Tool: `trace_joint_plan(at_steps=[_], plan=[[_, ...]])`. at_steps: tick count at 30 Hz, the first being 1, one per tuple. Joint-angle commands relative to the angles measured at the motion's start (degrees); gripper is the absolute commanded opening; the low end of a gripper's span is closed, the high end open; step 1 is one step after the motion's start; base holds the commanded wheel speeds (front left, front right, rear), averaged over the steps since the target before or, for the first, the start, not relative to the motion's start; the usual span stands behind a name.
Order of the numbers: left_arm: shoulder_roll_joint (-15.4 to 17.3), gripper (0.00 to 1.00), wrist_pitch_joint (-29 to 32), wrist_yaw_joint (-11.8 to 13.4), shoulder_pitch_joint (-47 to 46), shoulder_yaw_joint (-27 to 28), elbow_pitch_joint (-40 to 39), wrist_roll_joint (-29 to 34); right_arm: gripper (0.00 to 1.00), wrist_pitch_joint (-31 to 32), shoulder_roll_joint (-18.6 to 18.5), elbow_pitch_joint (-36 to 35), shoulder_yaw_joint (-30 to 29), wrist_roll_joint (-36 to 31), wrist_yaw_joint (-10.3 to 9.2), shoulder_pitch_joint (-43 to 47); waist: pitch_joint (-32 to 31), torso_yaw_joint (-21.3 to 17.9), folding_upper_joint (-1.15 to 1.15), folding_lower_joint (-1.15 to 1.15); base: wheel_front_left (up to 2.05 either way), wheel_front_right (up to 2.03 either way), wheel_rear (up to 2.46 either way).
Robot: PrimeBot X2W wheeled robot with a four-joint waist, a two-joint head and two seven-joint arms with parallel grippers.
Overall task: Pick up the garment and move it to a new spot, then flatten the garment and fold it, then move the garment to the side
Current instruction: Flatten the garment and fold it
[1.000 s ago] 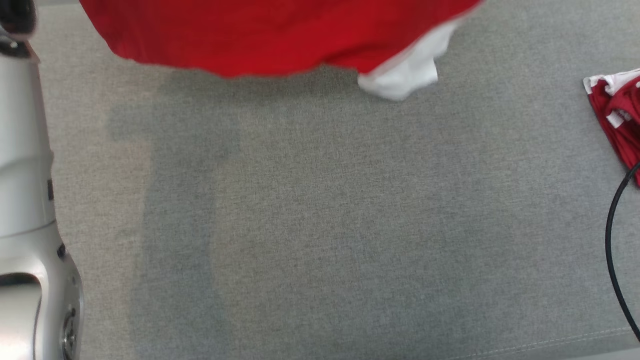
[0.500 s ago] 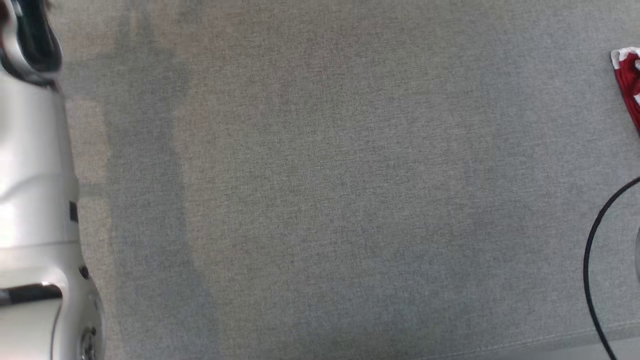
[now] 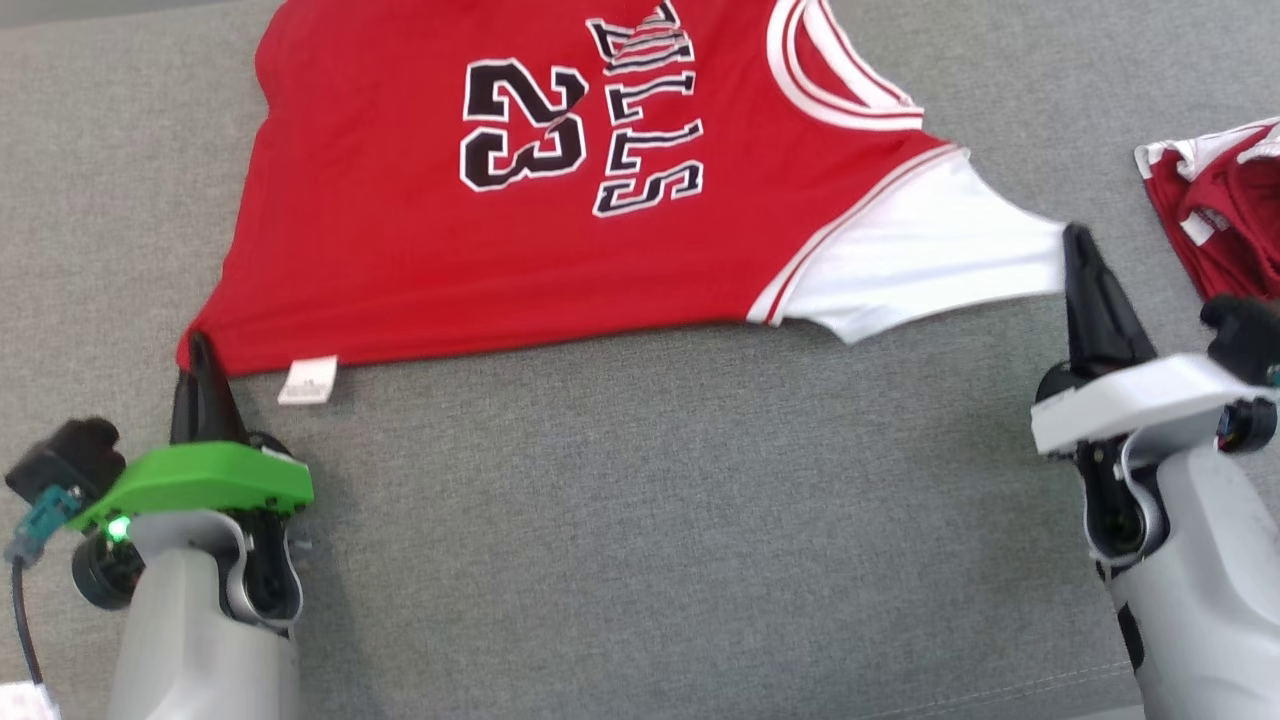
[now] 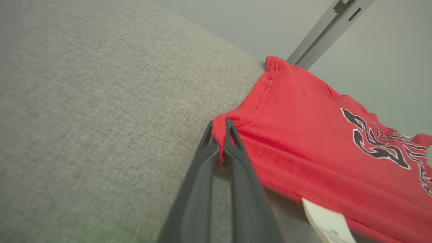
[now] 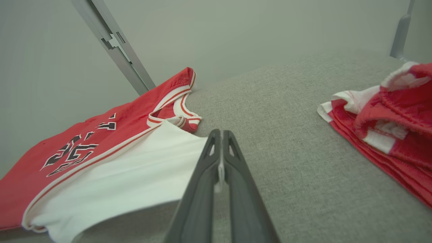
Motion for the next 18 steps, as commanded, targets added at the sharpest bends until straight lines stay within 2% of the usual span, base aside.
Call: trace_joint_plan(at_steps=[1, 7, 18], plan=[[1.3, 0.0, -0.6, 0.4, 3.1, 0.1, -0.2, -1.9, 0.0, -0.4, -0.7, -0.3, -0.6, 1.2, -0.57, 2.7, -2.8, -0.9, 0.0, 0.0, 0.0, 0.0, 0.0], [1.1, 0.0, -0.5, 1.6, 13.1, -3.8, -1.9, -6.1, 0.0, -0.4, 0.9, -0.5, -0.6, 2.1, -0.55, 11.0, -7.6, -1.5, 0.0, 0.0, 0.0, 0.0, 0.0], [1.0, 0.0, -0.4, 4.4, 27.9, -12.2, -8.6, -5.8, 0.0, -0.3, 2.7, 0.7, -0.6, 2.4, -0.43, 24.0, -15.7, -0.6, 0.0, 0.0, 0.0, 0.0, 0.0]])
